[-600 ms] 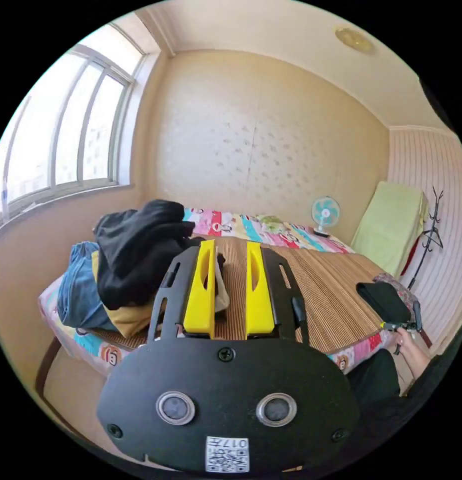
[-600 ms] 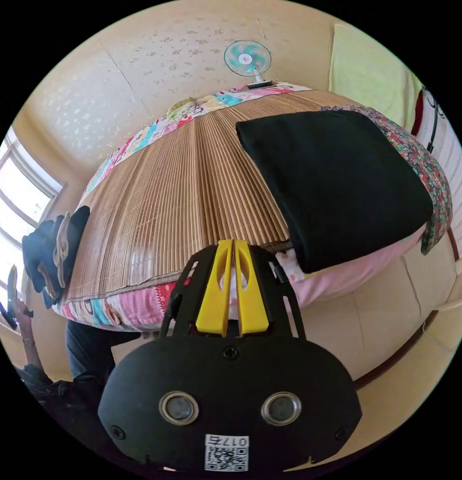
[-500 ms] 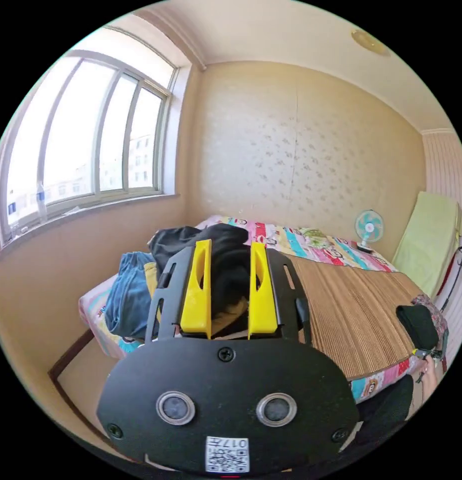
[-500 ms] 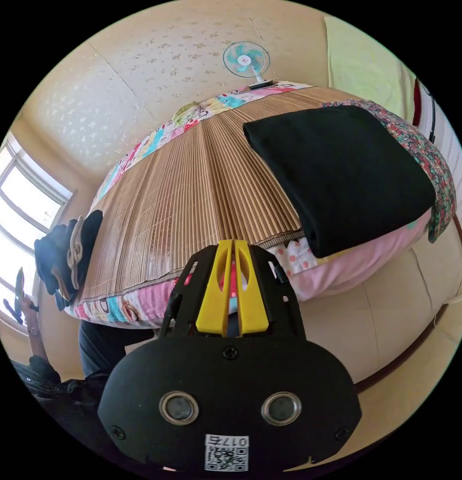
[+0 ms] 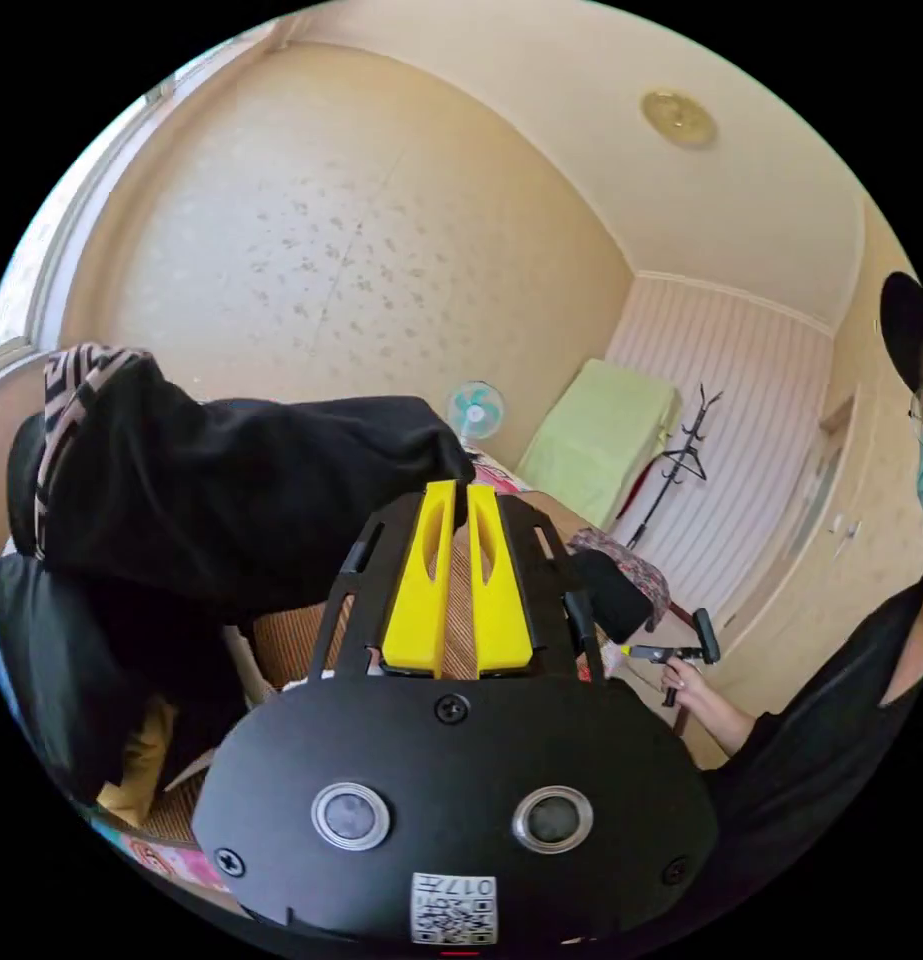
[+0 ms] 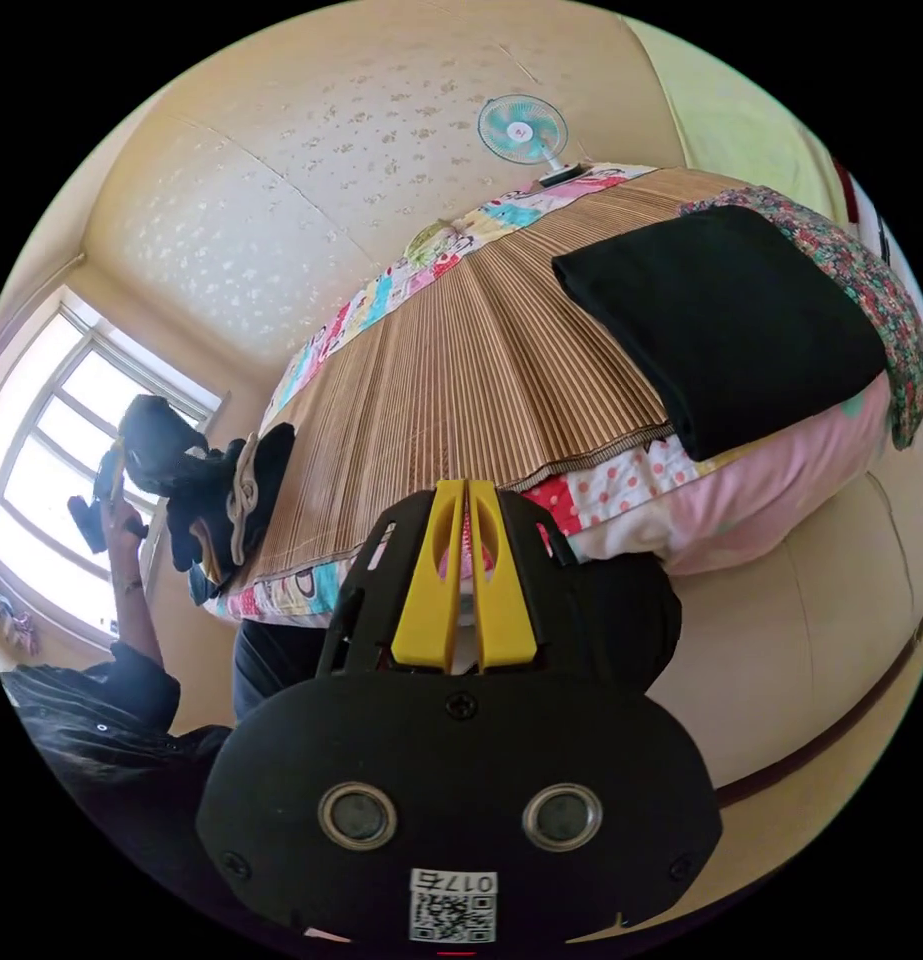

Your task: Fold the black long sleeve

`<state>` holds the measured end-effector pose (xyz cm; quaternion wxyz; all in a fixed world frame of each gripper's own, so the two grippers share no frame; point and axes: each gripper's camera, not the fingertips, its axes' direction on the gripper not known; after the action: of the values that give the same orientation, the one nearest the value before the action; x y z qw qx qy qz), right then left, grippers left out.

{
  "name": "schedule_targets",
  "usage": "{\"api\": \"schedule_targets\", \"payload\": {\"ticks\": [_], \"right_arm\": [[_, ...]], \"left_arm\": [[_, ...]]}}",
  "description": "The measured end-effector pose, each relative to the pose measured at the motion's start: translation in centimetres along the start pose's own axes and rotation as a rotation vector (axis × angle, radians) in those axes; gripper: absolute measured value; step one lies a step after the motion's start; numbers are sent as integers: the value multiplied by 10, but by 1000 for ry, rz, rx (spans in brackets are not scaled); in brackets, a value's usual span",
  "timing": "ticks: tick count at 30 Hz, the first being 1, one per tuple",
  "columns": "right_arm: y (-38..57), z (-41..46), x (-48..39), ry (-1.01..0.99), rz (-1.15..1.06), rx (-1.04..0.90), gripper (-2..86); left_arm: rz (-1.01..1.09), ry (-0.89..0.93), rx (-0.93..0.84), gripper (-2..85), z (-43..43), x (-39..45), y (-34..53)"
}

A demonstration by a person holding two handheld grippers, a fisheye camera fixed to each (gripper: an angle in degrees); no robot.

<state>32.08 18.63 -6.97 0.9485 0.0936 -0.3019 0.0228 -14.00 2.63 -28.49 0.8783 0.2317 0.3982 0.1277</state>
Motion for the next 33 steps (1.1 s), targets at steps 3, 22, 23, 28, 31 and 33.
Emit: {"api": "schedule_targets", "payload": {"ticks": [3,22,23,28,31,33], "right_arm": [[-1,7,-11,-64,-59,-55,16],[-7,112,-108,-211,-236,-236,30],[-5,102,-118,-128,-279,-174,30],[-9,105,-127,162,-364,-182,64],[-1,118,-130,171,-388,-270,36],[8,100,-142,137,-436,-193,25]], "left_arm": [[5,42,-124,25,46,30,71],[-202,69,-442,80,76,20,137],[-193,51,-448,81,79,21,133],[-99,-181,-545,85,112,31,121],[-76,-214,-582,89,127,31,122],[-95,-188,-561,94,126,28,119]]}}
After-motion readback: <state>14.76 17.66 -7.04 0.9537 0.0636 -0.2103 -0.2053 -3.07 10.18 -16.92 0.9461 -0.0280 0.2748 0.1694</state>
